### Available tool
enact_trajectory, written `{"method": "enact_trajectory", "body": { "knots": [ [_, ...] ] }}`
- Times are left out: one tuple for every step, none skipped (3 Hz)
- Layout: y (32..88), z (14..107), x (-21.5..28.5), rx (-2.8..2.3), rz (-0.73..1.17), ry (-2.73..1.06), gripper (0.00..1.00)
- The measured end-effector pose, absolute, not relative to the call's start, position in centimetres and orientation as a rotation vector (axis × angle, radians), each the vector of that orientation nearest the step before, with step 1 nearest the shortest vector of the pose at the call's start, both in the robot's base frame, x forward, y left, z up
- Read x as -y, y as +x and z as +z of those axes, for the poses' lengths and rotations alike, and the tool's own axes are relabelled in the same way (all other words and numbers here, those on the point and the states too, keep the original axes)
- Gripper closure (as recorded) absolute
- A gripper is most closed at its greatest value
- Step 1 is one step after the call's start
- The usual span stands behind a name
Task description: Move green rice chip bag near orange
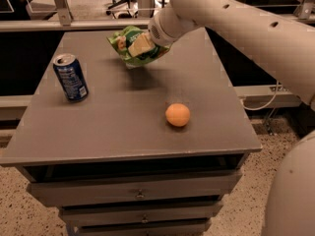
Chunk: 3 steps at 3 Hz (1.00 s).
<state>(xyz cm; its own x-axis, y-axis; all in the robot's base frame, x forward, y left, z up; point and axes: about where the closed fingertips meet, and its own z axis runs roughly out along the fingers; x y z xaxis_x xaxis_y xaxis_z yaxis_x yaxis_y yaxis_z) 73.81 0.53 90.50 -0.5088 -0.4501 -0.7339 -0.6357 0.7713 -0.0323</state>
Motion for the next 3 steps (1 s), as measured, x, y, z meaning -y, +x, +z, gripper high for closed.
{"method": "enact_trajectory", "body": {
  "knots": [
    [72.8, 91.0, 0.4, -2.211, 0.295, -0.795, 1.00],
    [70.9, 91.6, 2.1, -2.250, 0.265, -0.771, 1.00],
    [69.7, 91.8, 3.2, -2.276, 0.243, -0.759, 1.00]
  ]
}}
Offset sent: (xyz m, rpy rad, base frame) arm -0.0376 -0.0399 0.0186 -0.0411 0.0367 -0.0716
